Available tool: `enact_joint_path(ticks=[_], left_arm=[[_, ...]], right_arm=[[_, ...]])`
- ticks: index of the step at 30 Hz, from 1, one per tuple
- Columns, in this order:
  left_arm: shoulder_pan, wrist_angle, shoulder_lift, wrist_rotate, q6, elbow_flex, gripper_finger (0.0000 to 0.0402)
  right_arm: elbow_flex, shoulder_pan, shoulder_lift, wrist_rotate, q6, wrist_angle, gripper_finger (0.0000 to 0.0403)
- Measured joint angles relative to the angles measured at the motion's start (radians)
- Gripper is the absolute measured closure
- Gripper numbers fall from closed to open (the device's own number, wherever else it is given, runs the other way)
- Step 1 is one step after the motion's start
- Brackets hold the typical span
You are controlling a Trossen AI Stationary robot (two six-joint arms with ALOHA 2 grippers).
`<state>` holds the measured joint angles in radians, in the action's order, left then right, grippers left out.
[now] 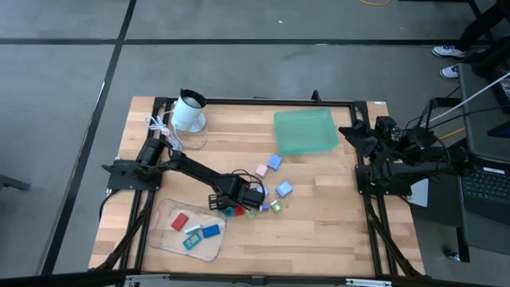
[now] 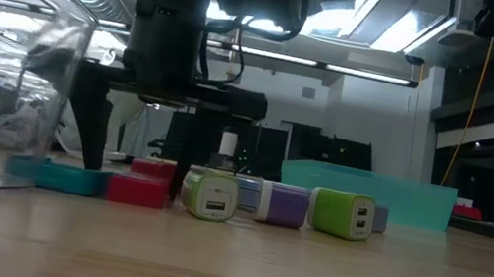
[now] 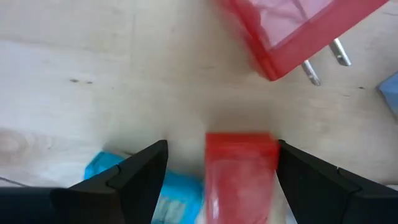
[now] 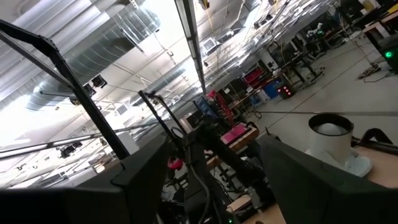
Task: Pick & Place Office items
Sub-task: Put the red digital clock into the transparent bin
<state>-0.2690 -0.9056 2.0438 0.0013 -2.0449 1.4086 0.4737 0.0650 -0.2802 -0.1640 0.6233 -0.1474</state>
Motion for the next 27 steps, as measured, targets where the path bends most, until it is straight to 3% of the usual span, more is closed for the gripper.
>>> enact_joint_path(ticks=[7, 27], left_arm=[[-0.012, 0.028, 0.005, -0.024, -0.039, 0.0, 0.013], [-0.006, 0.097, 0.006, 0.004, -0.013, -0.001, 0.0249]], right_arm=[[0.0, 0.0, 0.0, 0.016, -0.037, 0.006, 0.0142], [0.0, 0.0, 0.0, 0.026, -0.037, 0.037, 0.0142]])
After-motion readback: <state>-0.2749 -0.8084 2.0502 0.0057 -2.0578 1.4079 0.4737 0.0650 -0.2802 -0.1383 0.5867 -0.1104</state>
